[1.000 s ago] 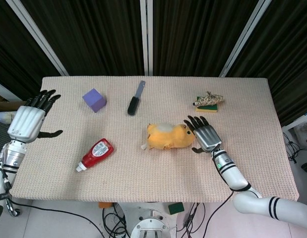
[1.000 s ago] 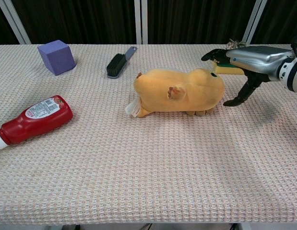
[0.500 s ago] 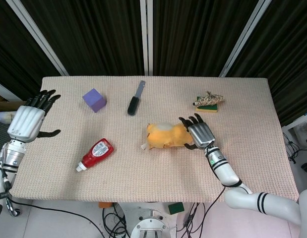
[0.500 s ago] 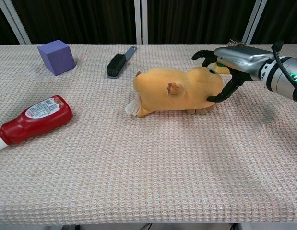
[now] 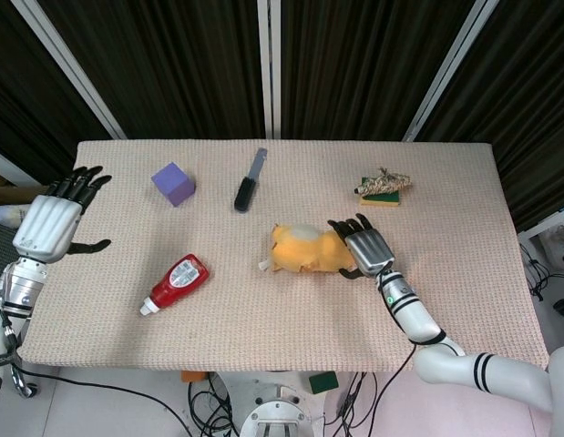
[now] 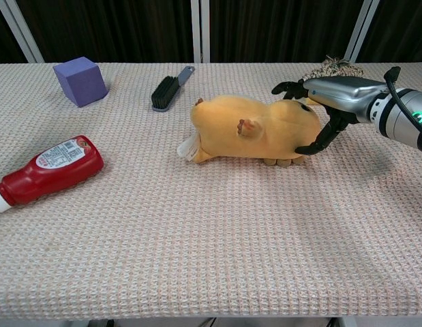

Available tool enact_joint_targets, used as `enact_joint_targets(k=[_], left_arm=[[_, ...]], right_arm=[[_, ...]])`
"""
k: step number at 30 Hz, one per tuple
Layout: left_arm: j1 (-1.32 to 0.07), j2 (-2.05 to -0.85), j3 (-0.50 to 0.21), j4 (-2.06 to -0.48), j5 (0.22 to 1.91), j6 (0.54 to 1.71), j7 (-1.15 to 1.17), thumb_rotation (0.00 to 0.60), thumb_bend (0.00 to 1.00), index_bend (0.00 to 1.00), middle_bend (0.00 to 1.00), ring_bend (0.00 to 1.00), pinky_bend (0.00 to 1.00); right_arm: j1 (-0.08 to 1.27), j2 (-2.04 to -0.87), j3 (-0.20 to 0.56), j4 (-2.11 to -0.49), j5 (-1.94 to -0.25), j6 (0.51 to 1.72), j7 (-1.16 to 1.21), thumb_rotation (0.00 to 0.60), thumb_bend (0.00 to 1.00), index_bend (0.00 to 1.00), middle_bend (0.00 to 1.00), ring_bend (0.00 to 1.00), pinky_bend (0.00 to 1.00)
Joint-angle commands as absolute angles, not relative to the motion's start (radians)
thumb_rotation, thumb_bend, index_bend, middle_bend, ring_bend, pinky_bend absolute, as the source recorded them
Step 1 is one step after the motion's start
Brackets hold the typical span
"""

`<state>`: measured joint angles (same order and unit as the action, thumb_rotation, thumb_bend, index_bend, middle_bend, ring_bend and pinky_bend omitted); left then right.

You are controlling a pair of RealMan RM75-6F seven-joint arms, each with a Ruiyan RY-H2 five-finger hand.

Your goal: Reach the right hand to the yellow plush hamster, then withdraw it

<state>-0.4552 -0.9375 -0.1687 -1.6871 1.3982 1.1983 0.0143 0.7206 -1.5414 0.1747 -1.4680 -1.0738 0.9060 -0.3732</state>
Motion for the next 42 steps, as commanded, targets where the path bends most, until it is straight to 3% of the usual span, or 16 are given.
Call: enact_joint_targets(k=[1, 3, 6, 11, 13, 16, 18, 20, 23, 25, 27, 34, 38, 42], left_arm=[[-0.456, -0.939, -0.168, -1.687, 1.399, 1.199, 0.014, 0.556, 0.00, 0.11, 0.03, 0.03, 0.16], [-0.456, -0.940, -0.169, -1.686, 1.399, 1.199, 0.014, 0.555, 0.00, 0.11, 0.03, 0.03, 0.16], [-0.458, -0.942, -0.170, -1.683, 1.398, 1.200, 0.013, 0.552, 0.00, 0.11, 0.03, 0.03, 0.16], [-0.459, -0.947, -0.171, -1.674, 1.396, 1.199, 0.008, 0.549, 0.00, 0.11, 0.03, 0.03, 0.16], [-0.460, -0.947, -0.171, -1.674, 1.395, 1.198, 0.008, 0.549, 0.00, 0.11, 0.03, 0.03, 0.16], [-0.460, -0.945, -0.171, -1.675, 1.396, 1.198, 0.006, 0.551, 0.00, 0.11, 0.03, 0.03, 0.16], [-0.460, -0.944, -0.170, -1.676, 1.397, 1.200, 0.004, 0.550, 0.00, 0.11, 0.03, 0.03, 0.16], [-0.459, -0.943, -0.170, -1.676, 1.398, 1.201, 0.004, 0.548, 0.00, 0.11, 0.03, 0.03, 0.16], [-0.459, -0.941, -0.170, -1.678, 1.398, 1.201, 0.003, 0.549, 0.00, 0.11, 0.03, 0.03, 0.16], [-0.458, -0.939, -0.170, -1.681, 1.397, 1.202, 0.003, 0.548, 0.00, 0.11, 0.03, 0.03, 0.16], [-0.457, -0.936, -0.170, -1.687, 1.396, 1.202, -0.002, 0.548, 0.00, 0.11, 0.03, 0.03, 0.16], [-0.435, -0.909, -0.167, -1.724, 1.392, 1.225, 0.001, 0.541, 0.00, 0.11, 0.03, 0.03, 0.16], [-0.374, -0.897, -0.140, -1.761, 1.381, 1.282, 0.010, 0.541, 0.00, 0.11, 0.03, 0.03, 0.16], [-0.290, -0.912, -0.090, -1.782, 1.402, 1.363, 0.000, 0.492, 0.00, 0.11, 0.03, 0.03, 0.16]], right_arm=[[0.722, -1.546, 0.172, -1.462, -1.086, 0.913, -0.365, 0.600, 0.18, 0.00, 0.05, 0.00, 0.00], [0.723, -1.552, 0.171, -1.453, -1.093, 0.920, -0.364, 0.600, 0.19, 0.02, 0.09, 0.00, 0.00], [0.719, -1.578, 0.175, -1.428, -1.101, 0.955, -0.372, 0.600, 0.20, 0.16, 0.20, 0.04, 0.00], [0.713, -1.622, 0.175, -1.384, -1.134, 1.016, -0.384, 0.600, 0.28, 0.57, 0.51, 0.29, 0.03], [0.711, -1.638, 0.177, -1.369, -1.150, 1.036, -0.379, 0.600, 0.30, 0.66, 0.56, 0.34, 0.06], [0.712, -1.644, 0.178, -1.362, -1.152, 1.035, -0.379, 0.600, 0.31, 0.71, 0.59, 0.38, 0.08], [0.713, -1.637, 0.176, -1.368, -1.145, 1.019, -0.381, 0.600, 0.30, 0.69, 0.55, 0.37, 0.09], [0.716, -1.622, 0.172, -1.380, -1.134, 0.994, -0.385, 0.600, 0.26, 0.58, 0.47, 0.32, 0.07], [0.719, -1.589, 0.170, -1.410, -1.104, 0.953, -0.389, 0.600, 0.18, 0.16, 0.20, 0.08, 0.00], [0.718, -1.572, 0.169, -1.426, -1.098, 0.941, -0.382, 0.600, 0.15, 0.02, 0.07, 0.01, 0.00], [0.714, -1.559, 0.167, -1.435, -1.115, 0.948, -0.367, 0.600, 0.12, 0.00, 0.00, 0.00, 0.00], [0.640, -1.431, 0.132, -1.569, -1.218, 1.054, -0.317, 0.600, 0.09, 0.00, 0.00, 0.00, 0.00], [0.515, -1.266, 0.057, -1.700, -1.326, 1.208, -0.276, 0.600, 0.10, 0.00, 0.00, 0.00, 0.00], [0.372, -1.187, -0.008, -1.629, -1.402, 1.383, -0.195, 0.600, 0.14, 0.00, 0.00, 0.00, 0.00]])
